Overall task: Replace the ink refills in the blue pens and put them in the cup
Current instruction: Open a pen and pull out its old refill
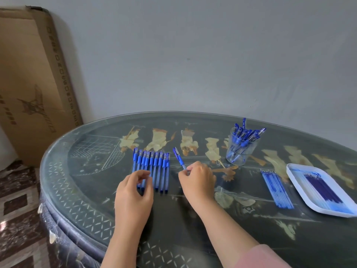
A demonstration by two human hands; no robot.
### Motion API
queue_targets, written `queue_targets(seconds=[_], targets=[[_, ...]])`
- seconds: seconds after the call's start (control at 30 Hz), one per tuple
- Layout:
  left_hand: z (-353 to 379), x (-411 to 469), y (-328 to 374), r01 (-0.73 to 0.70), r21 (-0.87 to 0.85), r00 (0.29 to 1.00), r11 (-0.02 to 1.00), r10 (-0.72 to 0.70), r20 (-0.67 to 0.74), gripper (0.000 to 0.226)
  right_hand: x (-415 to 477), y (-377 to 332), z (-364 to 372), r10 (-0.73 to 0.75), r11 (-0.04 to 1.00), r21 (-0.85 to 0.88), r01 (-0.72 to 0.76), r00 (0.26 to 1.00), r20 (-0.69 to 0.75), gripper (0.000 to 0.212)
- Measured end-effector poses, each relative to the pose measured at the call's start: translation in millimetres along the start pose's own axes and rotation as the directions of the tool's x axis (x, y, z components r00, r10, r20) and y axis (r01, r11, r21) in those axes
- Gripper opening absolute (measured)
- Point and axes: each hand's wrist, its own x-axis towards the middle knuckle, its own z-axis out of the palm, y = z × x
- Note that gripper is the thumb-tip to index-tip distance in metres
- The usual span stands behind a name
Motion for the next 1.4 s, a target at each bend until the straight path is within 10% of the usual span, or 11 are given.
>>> queue_targets(seconds=[0.23,0.37,0.8,1.4], targets=[[29.8,-21.3,29.6,-0.456,0.033,0.847,0.889,0.423,0.321,0.052,-38.4,101.4,-66.6,-0.393,0.918,0.071,0.39,0.918,0.044,0.006],[51.4,-41.6,43.1,-0.575,-0.007,0.749,0.818,0.529,0.398,0.034,-58.0,151.0,-89.6,-0.411,0.912,0.039,0.409,0.909,0.067,0.005],[68.0,-65.8,47.0,-0.644,0.023,0.682,0.765,0.56,0.471,0.025,-70.9,165.0,-86.1,-0.415,0.907,0.062,0.416,0.91,-0.03,0.032],[63.7,-64.3,51.5,-0.495,-0.034,0.726,0.868,0.435,0.532,0.004,-76.2,163.1,-84.7,-0.577,0.817,-0.026,0.577,0.817,-0.013,0.007]])
